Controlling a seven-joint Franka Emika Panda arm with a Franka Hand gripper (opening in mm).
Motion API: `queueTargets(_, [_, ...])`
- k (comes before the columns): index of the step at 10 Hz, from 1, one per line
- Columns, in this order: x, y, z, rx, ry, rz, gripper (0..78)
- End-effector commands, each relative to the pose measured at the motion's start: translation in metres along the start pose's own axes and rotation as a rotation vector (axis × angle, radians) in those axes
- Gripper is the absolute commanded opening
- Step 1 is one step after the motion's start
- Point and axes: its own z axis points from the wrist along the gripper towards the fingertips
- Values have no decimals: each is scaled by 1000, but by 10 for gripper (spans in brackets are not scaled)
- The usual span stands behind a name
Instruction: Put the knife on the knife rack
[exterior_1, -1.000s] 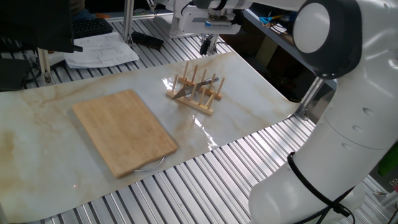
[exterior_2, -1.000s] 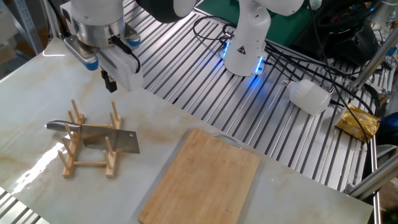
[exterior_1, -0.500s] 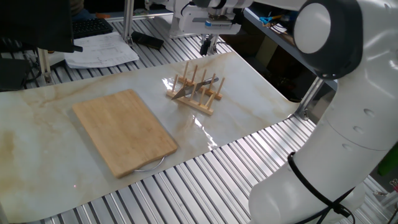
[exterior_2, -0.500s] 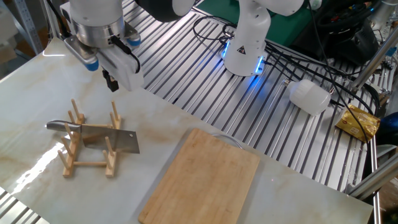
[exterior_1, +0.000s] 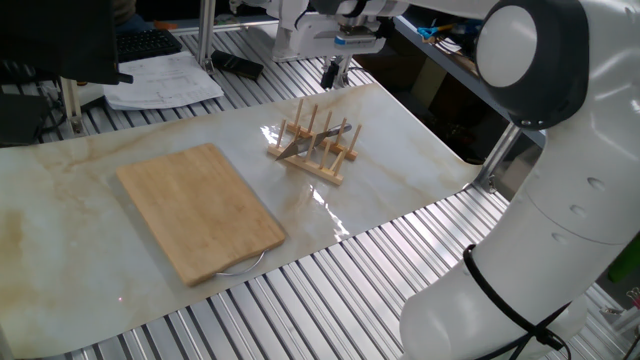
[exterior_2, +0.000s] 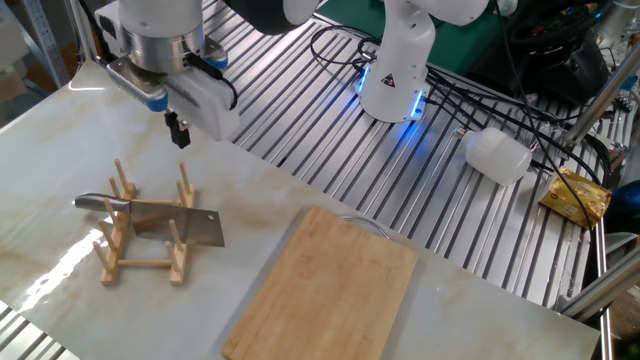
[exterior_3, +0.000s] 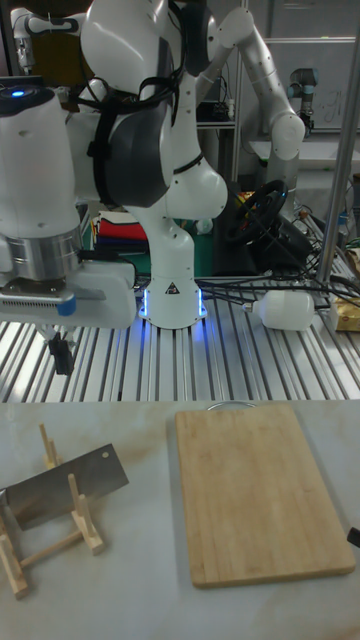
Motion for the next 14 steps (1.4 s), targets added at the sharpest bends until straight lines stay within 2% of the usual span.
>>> queueTargets(1, [15,25,-19,-20,34,24,11])
queueTargets(4, [33,51,-29,-17,44,34,11])
queueTargets(8, [54,76,-32,-20,43,39,11])
queueTargets(9, [63,90,-32,-18,43,51,11])
queueTargets(12, [75,110,-30,-23,45,28,11])
queueTargets(14, [78,116,-28,-22,48,28,11])
